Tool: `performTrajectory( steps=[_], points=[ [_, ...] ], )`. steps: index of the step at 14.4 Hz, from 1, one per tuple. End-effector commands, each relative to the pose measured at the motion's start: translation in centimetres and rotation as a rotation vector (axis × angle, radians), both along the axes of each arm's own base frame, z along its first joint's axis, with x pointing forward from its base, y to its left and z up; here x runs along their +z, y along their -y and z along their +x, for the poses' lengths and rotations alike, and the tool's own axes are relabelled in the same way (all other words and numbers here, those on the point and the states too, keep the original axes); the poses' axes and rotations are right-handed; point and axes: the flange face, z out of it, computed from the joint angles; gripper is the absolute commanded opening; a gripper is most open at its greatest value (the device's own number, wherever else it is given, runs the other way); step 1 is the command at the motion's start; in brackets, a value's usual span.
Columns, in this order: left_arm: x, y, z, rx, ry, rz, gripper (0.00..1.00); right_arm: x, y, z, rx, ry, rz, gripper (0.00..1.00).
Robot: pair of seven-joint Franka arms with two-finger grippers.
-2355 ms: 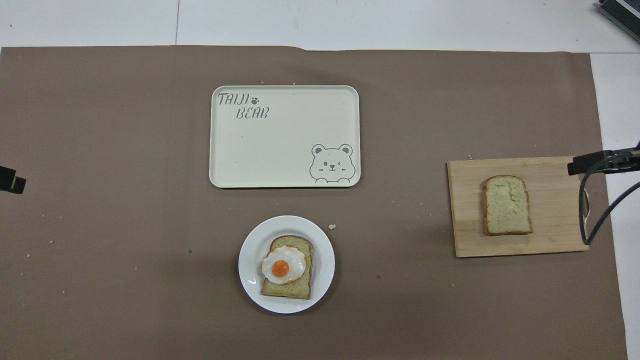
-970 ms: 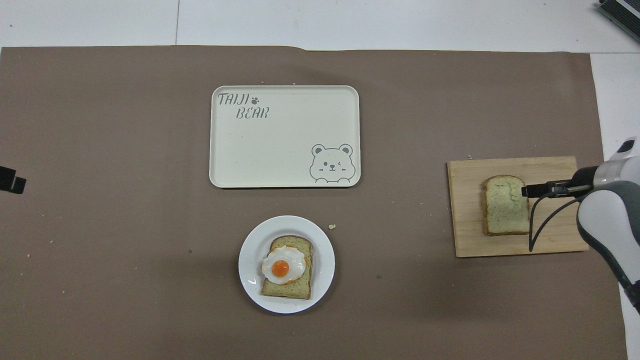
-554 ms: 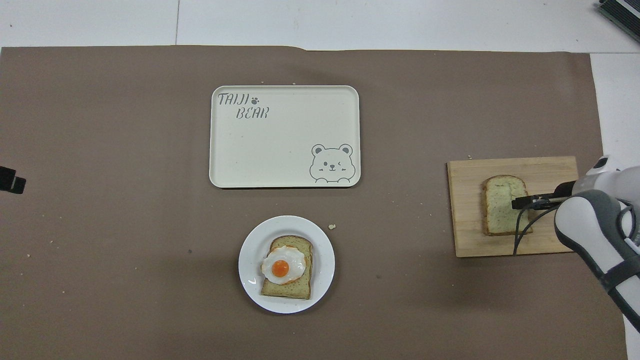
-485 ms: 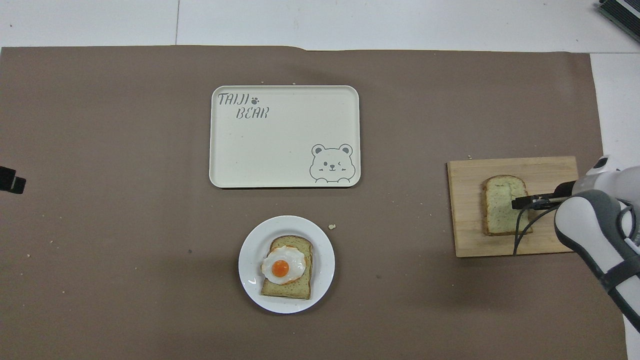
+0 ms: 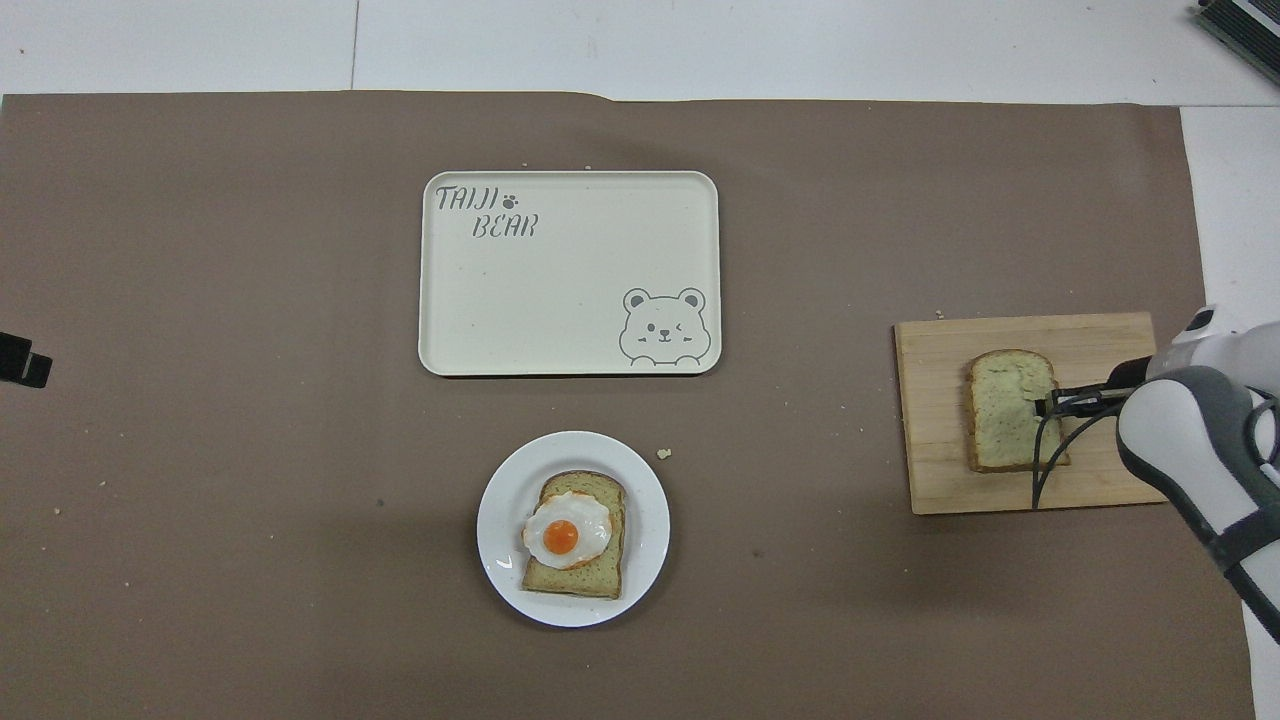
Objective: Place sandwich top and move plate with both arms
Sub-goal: 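Reach the right gripper to the bread slice on the wooden board, then grasp the bread slice edge with the right gripper and lift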
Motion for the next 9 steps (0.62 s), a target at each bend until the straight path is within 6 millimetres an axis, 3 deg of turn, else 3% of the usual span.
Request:
performTrajectory(
  steps=[1,3,6,9],
  points=[
    [0.4,-0.3,-0.4,0.001,-0.008,0.009,1.0,3.0,0.2,0.6,0.01,-0.001,0.046,0.0],
    [0.4,-0.3,-0.4,0.001,-0.007,0.009,1.0,4.9,-0.8,0.2,-0.016,0.014,0.116,0.0],
    [0.4,-0.3,-0.4,0.001,-0.007,0.009,1.0,6.3,-3.7,0.3,-0.015,-0.015,0.24,0.0],
    [0.4,-0.3,-0.4,0.001,-0.008,0.009,1.0,6.4,-9.6,0.3,0.056,-0.047,0.292,0.0]
  ],
)
